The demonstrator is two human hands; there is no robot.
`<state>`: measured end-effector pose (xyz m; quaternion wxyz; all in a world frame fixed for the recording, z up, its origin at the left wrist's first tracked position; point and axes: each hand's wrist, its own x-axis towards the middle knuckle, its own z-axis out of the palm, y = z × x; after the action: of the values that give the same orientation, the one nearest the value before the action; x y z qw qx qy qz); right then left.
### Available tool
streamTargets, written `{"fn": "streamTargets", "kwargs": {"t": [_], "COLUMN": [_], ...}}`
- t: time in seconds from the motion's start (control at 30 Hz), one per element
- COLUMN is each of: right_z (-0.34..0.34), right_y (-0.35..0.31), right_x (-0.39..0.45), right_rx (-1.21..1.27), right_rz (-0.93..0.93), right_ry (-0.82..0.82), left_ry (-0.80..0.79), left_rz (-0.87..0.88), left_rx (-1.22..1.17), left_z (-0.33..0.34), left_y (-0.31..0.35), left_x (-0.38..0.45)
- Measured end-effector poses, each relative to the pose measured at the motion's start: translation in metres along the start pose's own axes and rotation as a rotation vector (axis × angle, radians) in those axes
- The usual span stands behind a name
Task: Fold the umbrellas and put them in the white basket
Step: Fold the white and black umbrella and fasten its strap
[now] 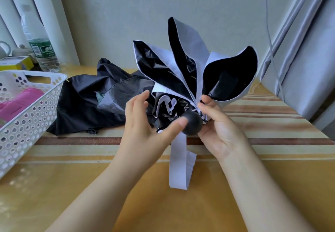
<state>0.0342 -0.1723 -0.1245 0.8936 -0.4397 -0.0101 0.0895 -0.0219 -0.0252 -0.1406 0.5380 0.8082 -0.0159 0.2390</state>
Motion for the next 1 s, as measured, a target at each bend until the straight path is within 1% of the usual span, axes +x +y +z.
{"fn": "streamTargets", "kwargs": {"t": [0.03,0.13,0.2,0.33,0.47,0.53,0.63,0.7,0.8,0.9,1.0], "right_z": [0.001,0.008,0.011,0.013,0.012,0.011,0.011,0.012,0.011,0.01,0.01], "right_y": [-0.001,-0.004,-0.001,0.006,0.005,0.004,0.003,0.003,0.004,0.006,0.008], "right_x": [-0.002,-0.008,-0.008,-0.009,-0.007,-0.007,-0.008,-0.008,-0.007,-0.007,-0.008], "right_rx": [0.007,0.029,0.039,0.024,0.074,0.125,0.159,0.176,0.163,0.146,0.116], "right_rz": [-0.014,-0.045,-0.035,0.001,-0.004,-0.003,-0.002,0.008,0.023,0.021,0.031], "right_ry": [-0.031,-0.126,-0.147,-0.097,-0.056,-0.049,-0.052,-0.065,-0.057,-0.061,-0.104], "left_ry": [0.0,-0.048,-0.075,-0.045,0.108,0.088,-0.014,-0.02,0.03,0.008,0.004], "left_rz": [-0.008,0.052,0.082,0.159,0.236,0.147,-0.046,-0.108,-0.128,-0.162,-0.155], "left_rx": [-0.045,-0.126,-0.151,-0.004,0.174,0.131,0.027,-0.044,-0.113,-0.201,-0.332], "left_z": [-0.002,-0.006,-0.007,-0.006,-0.005,-0.003,0.0,0.001,0.0,0.0,-0.001], "left_y": [0.001,0.004,0.006,0.005,0.007,0.009,0.01,0.01,0.01,0.013,0.017], "left_x": [0.001,0.001,0.001,-0.001,-0.004,-0.004,-0.004,-0.004,-0.004,-0.003,-0.004]}}
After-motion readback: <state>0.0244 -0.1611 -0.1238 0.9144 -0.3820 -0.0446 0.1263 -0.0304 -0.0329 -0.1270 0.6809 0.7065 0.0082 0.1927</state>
